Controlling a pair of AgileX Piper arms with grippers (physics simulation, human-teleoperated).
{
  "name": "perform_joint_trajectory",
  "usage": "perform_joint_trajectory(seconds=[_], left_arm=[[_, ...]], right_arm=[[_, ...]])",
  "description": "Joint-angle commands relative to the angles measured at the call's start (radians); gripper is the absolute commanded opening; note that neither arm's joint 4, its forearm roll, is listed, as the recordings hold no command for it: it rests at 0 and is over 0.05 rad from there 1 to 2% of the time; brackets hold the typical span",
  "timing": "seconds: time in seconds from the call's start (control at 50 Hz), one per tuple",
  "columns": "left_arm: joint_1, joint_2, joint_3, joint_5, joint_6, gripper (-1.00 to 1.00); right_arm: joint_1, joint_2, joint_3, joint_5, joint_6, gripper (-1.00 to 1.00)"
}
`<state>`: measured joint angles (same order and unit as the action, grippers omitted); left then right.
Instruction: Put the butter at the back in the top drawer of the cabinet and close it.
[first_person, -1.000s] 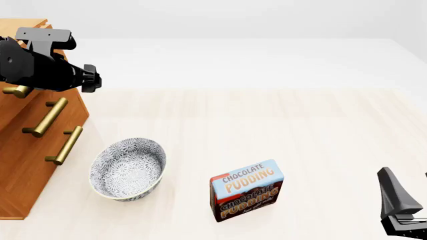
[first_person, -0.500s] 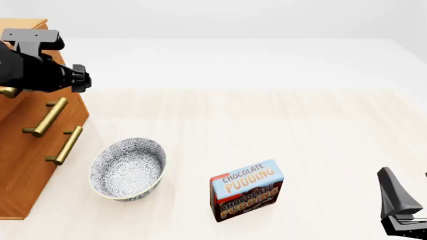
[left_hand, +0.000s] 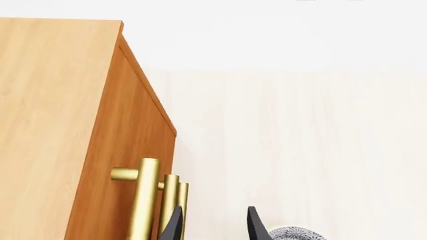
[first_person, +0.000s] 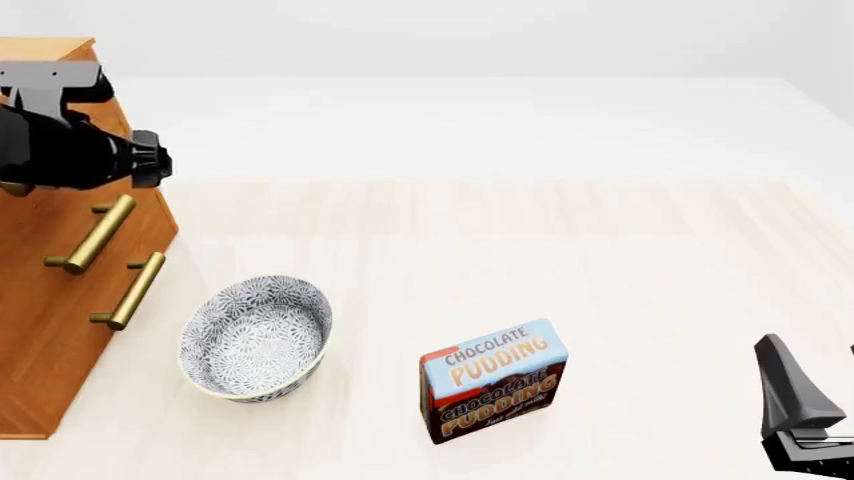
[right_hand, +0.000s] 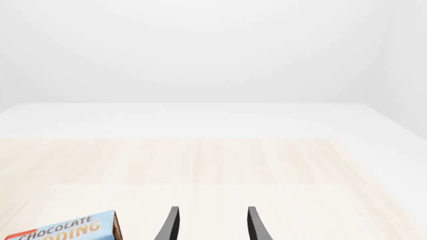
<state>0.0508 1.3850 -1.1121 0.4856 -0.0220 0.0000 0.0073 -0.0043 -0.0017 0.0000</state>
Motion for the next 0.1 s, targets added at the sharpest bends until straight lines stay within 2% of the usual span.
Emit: perform_joint_trajectory(seconds=[0.02,0.1], left_arm=[[0.024,-0.044,0.063,0.015,-0.036,1.0],[-0.007,-0.088,0.069,0.016,-0.051,1.0]], right_arm=[[0.0,0.0,0.0,0.0,0.0,1.0],[0.0,0.0,0.0,0.0,0.0,1.0]])
